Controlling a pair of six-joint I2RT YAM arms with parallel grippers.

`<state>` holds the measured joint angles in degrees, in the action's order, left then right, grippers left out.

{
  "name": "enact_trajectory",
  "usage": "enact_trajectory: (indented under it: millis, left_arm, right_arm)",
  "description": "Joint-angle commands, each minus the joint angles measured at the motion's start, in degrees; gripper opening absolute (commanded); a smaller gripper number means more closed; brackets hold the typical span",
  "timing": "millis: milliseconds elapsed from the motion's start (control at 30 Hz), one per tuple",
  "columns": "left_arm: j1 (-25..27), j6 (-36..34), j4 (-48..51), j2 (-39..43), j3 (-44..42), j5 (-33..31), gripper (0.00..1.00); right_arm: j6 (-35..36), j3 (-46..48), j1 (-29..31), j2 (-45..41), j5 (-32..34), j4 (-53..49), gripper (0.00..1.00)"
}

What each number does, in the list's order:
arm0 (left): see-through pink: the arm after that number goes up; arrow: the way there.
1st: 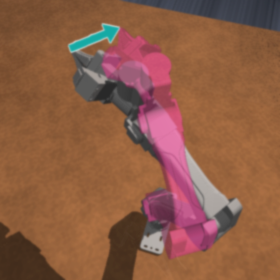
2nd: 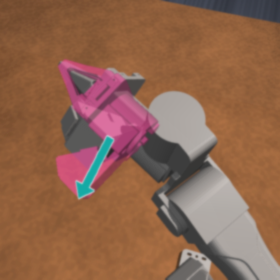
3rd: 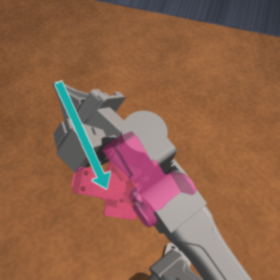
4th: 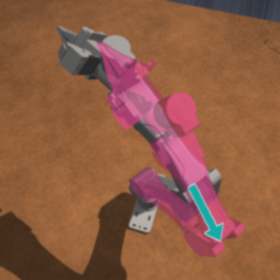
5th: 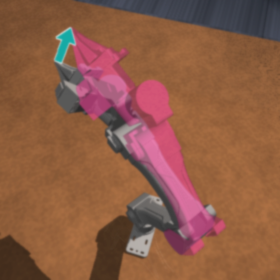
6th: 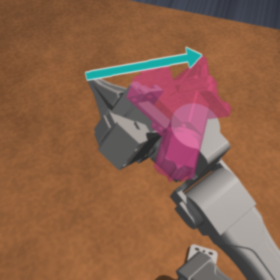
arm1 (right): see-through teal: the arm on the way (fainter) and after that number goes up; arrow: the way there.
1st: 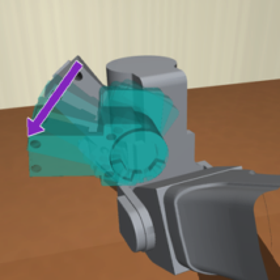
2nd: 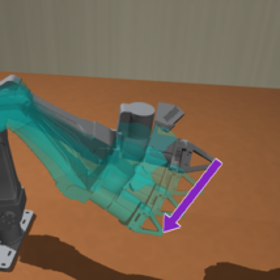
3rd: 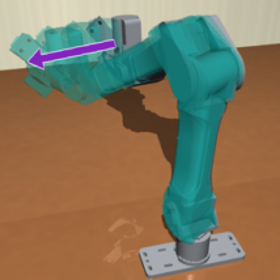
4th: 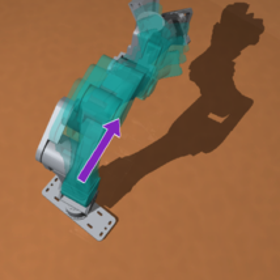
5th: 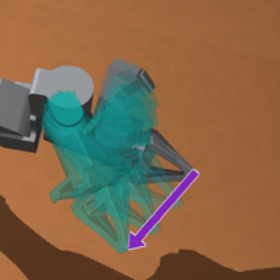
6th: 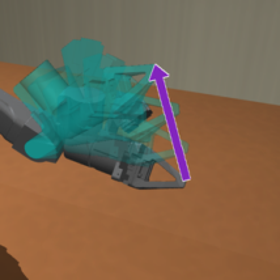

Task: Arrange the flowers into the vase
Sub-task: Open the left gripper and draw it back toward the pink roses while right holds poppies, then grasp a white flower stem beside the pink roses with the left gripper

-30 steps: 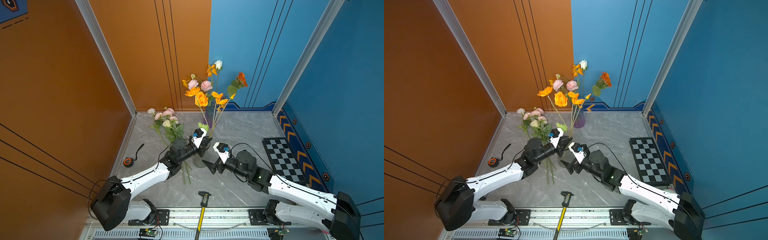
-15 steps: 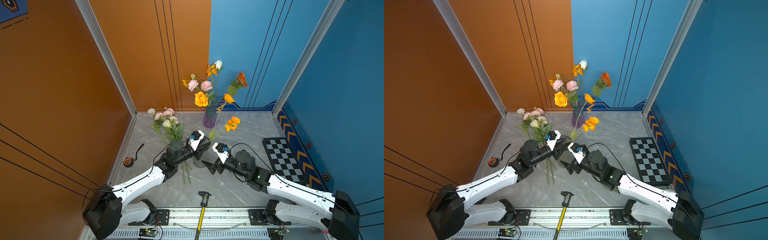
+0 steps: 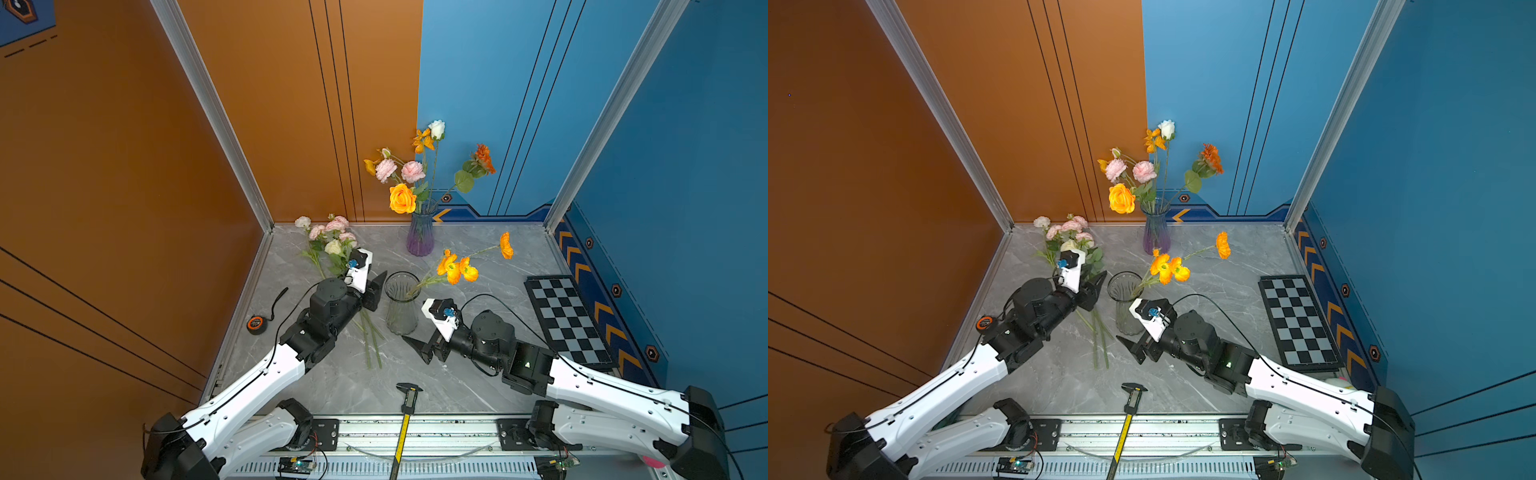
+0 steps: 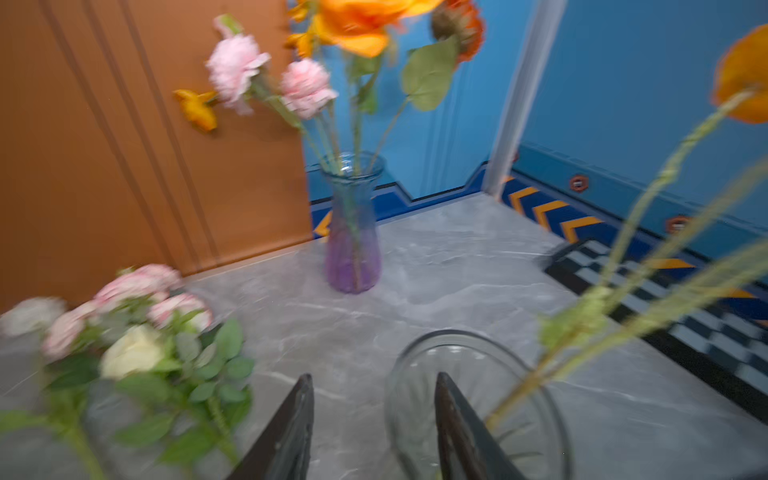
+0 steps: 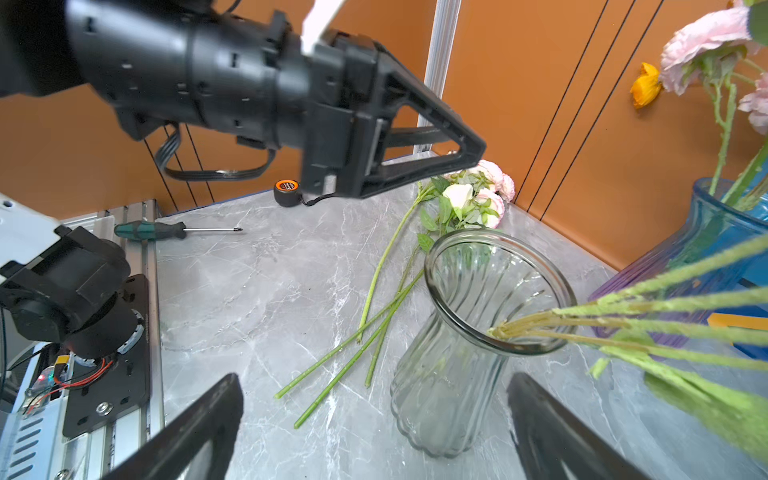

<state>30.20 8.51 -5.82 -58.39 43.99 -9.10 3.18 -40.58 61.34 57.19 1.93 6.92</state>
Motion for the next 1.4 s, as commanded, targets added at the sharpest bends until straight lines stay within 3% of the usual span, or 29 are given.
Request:
enact_trajectory:
  millis: [0, 100, 167, 533, 1033, 1367]
  left_arm:
    - [-9.7, 13.1, 19.3, -5.0, 2.6, -2.5, 0.48]
    - [-17.5, 19.1, 19.6, -10.2, 2.4, 8.8, 0.47]
    - [-20.2, 21.2, 17.3, -13.2, 1.6, 12.1, 0.47]
    - [-28.3, 24.8, 9.9, -34.6, 8.3, 15.1, 0.42]
    - [-29.9, 26.5, 6.0, -44.1, 12.4, 16.0, 0.37]
    - [-29.9, 26.5, 6.0, -45.4, 12.5, 15.5, 0.21]
  right_arm:
    - [-0.3, -3.6, 2.0, 2.6, 3.0, -3.2, 1.00]
    - [0.7, -6.4, 4.2, 6.8, 3.1, -2.4, 1.00]
    - [0.9, -8.0, 5.5, 9.5, 3.3, -1.5, 1.00]
    - [-2.7, -13.4, 7.3, 19.8, 5.2, 1.0, 1.00]
    - [-2.0, -12.5, 5.8, 19.7, 4.7, 1.4, 1.00]
    - [-1.5, -12.7, 4.8, 20.0, 3.6, 1.3, 1.00]
